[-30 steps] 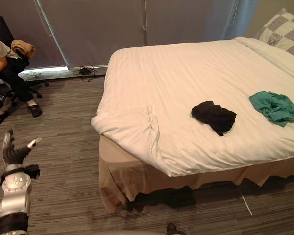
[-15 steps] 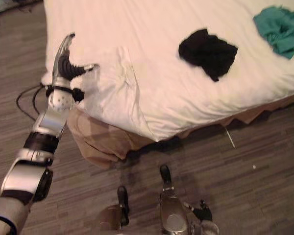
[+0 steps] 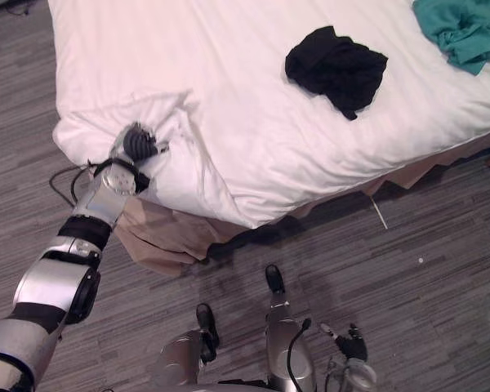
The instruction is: Tidy the bed and pick cloth on bed and put in laundry
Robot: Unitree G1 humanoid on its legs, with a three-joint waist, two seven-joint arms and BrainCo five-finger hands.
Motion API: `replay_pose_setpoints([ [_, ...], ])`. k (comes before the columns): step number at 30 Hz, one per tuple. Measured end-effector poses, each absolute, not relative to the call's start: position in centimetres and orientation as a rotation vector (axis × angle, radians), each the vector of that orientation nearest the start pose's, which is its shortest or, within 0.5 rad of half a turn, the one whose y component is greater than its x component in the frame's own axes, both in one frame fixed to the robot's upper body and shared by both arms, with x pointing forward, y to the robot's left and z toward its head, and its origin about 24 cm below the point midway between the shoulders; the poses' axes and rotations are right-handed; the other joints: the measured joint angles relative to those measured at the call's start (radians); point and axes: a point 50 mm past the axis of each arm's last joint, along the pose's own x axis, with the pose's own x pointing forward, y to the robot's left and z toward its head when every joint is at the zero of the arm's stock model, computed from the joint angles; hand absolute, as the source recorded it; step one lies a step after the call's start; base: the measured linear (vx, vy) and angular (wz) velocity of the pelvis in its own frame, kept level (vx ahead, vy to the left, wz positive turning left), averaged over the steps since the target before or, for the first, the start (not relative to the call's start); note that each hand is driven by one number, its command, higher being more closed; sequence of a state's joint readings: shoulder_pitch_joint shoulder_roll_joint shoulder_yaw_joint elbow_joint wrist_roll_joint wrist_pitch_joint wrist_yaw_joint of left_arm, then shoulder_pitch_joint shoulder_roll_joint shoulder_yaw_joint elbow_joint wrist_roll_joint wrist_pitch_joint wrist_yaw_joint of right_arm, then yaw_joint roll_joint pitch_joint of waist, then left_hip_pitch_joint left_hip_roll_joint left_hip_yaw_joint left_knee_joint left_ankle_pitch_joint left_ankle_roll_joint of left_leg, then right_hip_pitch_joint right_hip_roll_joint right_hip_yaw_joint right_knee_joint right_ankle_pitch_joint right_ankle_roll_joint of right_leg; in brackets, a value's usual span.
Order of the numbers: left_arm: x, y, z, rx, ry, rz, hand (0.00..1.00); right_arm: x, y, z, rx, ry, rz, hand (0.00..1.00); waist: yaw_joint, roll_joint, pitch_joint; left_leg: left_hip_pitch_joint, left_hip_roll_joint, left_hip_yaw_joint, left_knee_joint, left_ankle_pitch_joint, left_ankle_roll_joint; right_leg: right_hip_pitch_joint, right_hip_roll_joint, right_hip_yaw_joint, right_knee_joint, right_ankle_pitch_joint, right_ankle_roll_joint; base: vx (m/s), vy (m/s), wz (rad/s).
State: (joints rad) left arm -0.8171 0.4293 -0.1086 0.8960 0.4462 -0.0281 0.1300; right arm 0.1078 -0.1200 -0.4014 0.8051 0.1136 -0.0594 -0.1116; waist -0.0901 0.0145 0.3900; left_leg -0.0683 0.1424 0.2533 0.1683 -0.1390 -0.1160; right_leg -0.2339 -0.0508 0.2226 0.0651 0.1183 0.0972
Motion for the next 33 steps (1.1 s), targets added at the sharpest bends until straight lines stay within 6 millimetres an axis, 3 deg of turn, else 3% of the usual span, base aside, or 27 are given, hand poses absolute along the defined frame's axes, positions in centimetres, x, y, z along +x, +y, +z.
replay_pose_setpoints([
  [2,37.3,24.2,9.9,0.907,0.070,0.155,1.00,12.1,-29.1,-11.2,0.076,0.752,-0.688,0.00,0.003,0.006,-0.010,0.016,-0.006,0.000,-0.015,0.001,0.000,0.010,-0.004,0.000,0.000,-0.002,0.001,-0.01,0.036,0.00],
  [5,33.1,28.5,5.4,0.899,0.228,0.217,1.00,13.1,-32.9,-7.7,0.011,0.604,-0.793,0.00,0.018,0.020,-0.053,0.032,-0.008,-0.004,-0.040,0.011,-0.007,0.013,-0.003,-0.002,-0.003,-0.002,0.001,0.02,0.003,0.00],
  [6,30.8,30.2,4.0,0.897,0.286,0.239,0.00,13.9,-34.1,-5.6,-0.030,0.511,-0.813,0.00,0.020,0.024,-0.077,0.044,-0.009,-0.009,-0.059,0.014,-0.011,0.029,-0.003,-0.009,-0.022,-0.001,0.000,0.04,-0.008,0.10],
  [9,25.3,33.7,1.4,0.866,0.403,0.332,0.00,15.0,-36.0,-0.8,-0.143,0.310,-0.860,0.00,0.034,0.025,-0.139,0.082,-0.007,-0.034,-0.094,0.023,-0.021,0.084,0.002,-0.035,-0.069,0.004,-0.006,0.06,0.005,0.17],
  [13,17.1,39.7,-0.7,0.781,0.635,0.616,0.00,16.6,-37.0,4.3,-0.340,0.139,-0.857,0.00,0.072,0.021,-0.204,0.113,-0.006,-0.062,-0.116,0.029,-0.019,0.135,0.001,-0.062,-0.107,0.008,-0.011,0.06,0.019,0.17],
  [14,15.7,40.3,-1.3,0.764,0.683,0.657,0.00,17.0,-37.0,4.9,-0.367,0.120,-0.847,1.00,0.080,0.018,-0.212,0.120,-0.007,-0.063,-0.122,0.032,-0.018,0.140,0.001,-0.061,-0.112,0.008,-0.011,0.02,0.031,0.11],
  [16,12.2,40.8,-3.1,0.716,0.790,0.745,0.00,18.8,-36.2,6.1,-0.401,0.064,-0.792,1.00,0.095,0.009,-0.228,0.119,-0.016,-0.078,-0.128,0.036,-0.013,0.148,-0.005,-0.073,-0.125,0.010,-0.009,0.01,0.035,0.16],
  [18,10.5,39.5,-5.0,0.650,0.842,0.764,0.00,20.6,-34.8,7.2,-0.431,0.013,-0.716,1.00,0.104,0.005,-0.229,0.117,-0.025,-0.096,-0.130,0.038,-0.009,0.163,-0.018,-0.087,-0.139,0.015,-0.004,-0.01,0.058,0.27],
  [21,7.7,35.3,-9.0,0.438,0.923,0.788,0.00,25.1,-29.7,9.6,-0.452,-0.139,-0.503,1.00,0.115,-0.005,-0.229,0.104,-0.038,-0.122,-0.131,0.044,-0.001,0.166,-0.036,-0.113,-0.142,0.015,-0.003,-0.03,0.057,0.27],
  [24,7.5,30.3,-11.7,0.250,0.952,0.741,0.00,29.7,-23.9,12.5,-0.451,-0.289,-0.282,1.00,0.137,-0.018,-0.200,0.065,-0.042,-0.158,-0.115,0.050,0.001,0.155,-0.043,-0.139,-0.139,0.018,0.000,-0.07,0.009,0.35],
  [26,8.2,28.2,-12.5,0.195,0.946,0.686,0.00,32.6,-20.9,15.1,-0.445,-0.372,-0.185,1.00,0.147,-0.025,-0.156,0.028,-0.043,-0.176,-0.086,0.050,0.000,0.132,-0.043,-0.147,-0.123,0.020,-0.003,-0.13,0.013,0.27],
  [27,9.6,26.7,-12.7,0.164,0.917,0.634,0.00,35.0,-18.8,18.8,-0.434,-0.468,-0.131,1.00,0.162,-0.020,-0.094,-0.026,-0.042,-0.193,-0.043,0.050,0.000,0.093,-0.044,-0.162,-0.097,0.024,-0.006,-0.16,-0.007,0.36],
  [28,10.9,26.0,-12.6,0.149,0.887,0.606,0.00,36.1,-18.0,21.6,-0.420,-0.530,-0.114,1.00,0.162,-0.011,-0.049,-0.062,-0.043,-0.208,-0.012,0.052,-0.002,0.067,-0.044,-0.174,-0.081,0.027,-0.007,-0.17,-0.011,0.45],
  [31,14.0,24.9,-11.9,0.124,0.805,0.572,0.00,37.4,-16.7,27.9,-0.363,-0.662,-0.110,1.00,0.197,0.018,0.067,-0.178,-0.040,-0.254,0.051,0.064,-0.008,-0.018,-0.039,-0.206,-0.045,0.039,-0.015,-0.19,-0.018,0.43],
  [33,15.3,24.3,-11.8,0.133,0.790,0.548,0.00,37.8,-16.5,28.8,-0.338,-0.679,-0.125,1.00,0.214,0.035,0.086,-0.284,-0.039,-0.283,0.085,0.067,-0.013,-0.097,-0.038,-0.236,-0.035,0.047,-0.018,-0.15,-0.022,0.39],
])
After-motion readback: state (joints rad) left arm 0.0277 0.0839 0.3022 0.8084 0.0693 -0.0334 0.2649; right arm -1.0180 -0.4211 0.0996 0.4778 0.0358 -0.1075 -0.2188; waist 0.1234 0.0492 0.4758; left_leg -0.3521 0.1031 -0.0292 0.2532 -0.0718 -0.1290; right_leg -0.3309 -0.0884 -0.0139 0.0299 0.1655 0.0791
